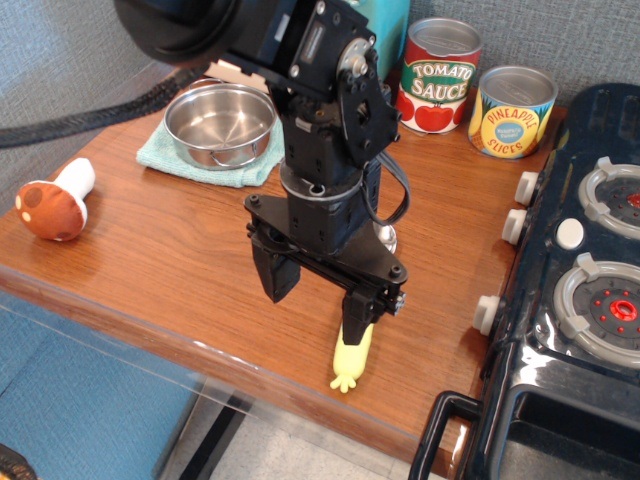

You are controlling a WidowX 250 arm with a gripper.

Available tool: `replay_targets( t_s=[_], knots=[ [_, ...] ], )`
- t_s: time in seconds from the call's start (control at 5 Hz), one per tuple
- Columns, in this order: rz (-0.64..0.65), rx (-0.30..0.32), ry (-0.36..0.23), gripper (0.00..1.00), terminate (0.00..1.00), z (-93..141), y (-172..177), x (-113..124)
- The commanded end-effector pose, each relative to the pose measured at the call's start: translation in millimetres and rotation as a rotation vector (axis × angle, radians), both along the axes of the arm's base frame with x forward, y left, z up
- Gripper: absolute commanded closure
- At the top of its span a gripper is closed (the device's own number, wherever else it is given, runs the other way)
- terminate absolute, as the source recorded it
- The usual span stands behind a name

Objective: Move the pot to the left of the spoon

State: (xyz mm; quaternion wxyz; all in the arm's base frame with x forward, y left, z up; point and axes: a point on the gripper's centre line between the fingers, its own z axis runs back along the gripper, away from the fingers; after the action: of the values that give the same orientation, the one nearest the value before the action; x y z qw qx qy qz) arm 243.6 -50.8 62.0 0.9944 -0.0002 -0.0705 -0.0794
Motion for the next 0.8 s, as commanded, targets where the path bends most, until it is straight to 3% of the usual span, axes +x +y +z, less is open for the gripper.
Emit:
replay_targets(
  t_s=[0.0, 0.4, 0.6],
  knots=[
    [0.000, 0.000, 0.000, 0.00, 0.00, 0.0, 0.0, 0.0],
    [0.161, 0.028, -0.056, 0.00, 0.00, 8.1, 45.6, 46.8],
    [0.255, 0.070, -0.069, 0.00, 0.00, 14.8, 78.7, 67.4]
  ],
)
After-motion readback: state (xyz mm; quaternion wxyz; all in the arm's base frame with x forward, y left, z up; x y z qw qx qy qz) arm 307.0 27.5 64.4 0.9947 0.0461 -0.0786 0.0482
